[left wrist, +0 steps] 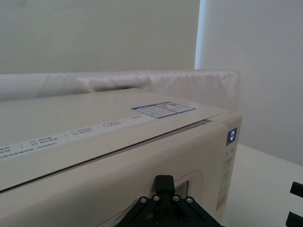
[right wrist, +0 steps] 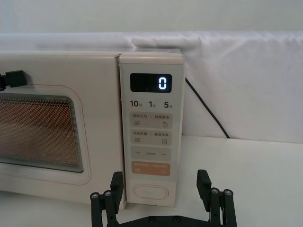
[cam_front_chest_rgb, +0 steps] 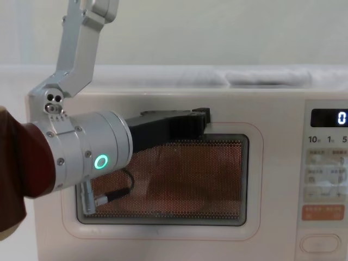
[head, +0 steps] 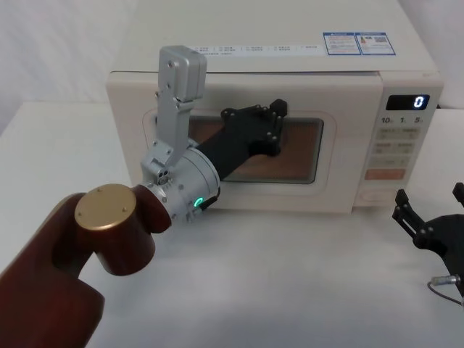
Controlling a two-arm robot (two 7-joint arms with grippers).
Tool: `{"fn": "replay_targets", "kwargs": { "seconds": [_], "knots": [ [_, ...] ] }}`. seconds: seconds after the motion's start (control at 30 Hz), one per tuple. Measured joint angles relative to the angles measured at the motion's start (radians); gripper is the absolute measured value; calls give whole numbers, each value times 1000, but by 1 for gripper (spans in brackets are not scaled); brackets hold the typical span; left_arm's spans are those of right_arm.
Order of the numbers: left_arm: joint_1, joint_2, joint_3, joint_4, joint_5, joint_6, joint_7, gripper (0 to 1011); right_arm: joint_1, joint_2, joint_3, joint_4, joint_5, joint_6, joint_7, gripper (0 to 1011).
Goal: Press the button to open the microwave door with one hand; close the microwave door with the other hand.
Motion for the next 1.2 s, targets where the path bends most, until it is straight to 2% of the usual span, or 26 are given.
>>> {"fn": "replay_targets", "kwargs": {
  "seconds": [1.2],
  "knots": [
    [18,-66,-30,15,70,18,32,0,0,0,0,0,0,0,0,1002]
  ]
}}
